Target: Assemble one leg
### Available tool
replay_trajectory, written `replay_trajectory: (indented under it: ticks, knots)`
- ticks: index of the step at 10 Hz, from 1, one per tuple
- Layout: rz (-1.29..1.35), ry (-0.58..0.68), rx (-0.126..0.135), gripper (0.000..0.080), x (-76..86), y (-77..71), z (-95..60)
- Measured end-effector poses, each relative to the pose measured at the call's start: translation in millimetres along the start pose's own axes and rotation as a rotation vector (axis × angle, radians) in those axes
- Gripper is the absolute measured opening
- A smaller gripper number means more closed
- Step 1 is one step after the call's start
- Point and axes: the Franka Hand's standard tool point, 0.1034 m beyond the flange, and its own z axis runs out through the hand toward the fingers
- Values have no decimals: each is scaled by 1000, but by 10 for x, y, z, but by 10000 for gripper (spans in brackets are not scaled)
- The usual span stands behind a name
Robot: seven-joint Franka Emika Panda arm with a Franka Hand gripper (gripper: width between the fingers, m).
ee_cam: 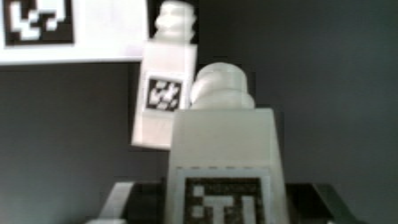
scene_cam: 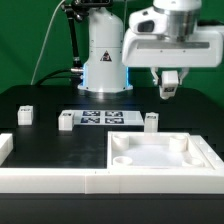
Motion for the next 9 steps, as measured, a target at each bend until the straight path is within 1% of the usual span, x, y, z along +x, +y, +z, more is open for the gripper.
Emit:
replay_trajectory:
  ticks: [1, 2, 3, 4, 5, 6, 7, 8, 9]
  knots:
    - [-5, 89, 10, 287, 135, 19, -101]
    - [-5, 214, 26, 287, 177, 15, -210]
    - [0, 302, 31, 287, 123, 5, -167]
    - [1, 371, 40, 287, 110, -18, -139]
    - [-5, 432, 53, 287, 101, -39, -151]
    - [-30, 488, 58, 287, 89, 25, -214]
    - [-84, 495, 37, 287, 163, 120, -249]
    - [-125, 510, 25, 287, 326, 169, -330]
    - [-148, 531, 18, 287, 451, 197, -416]
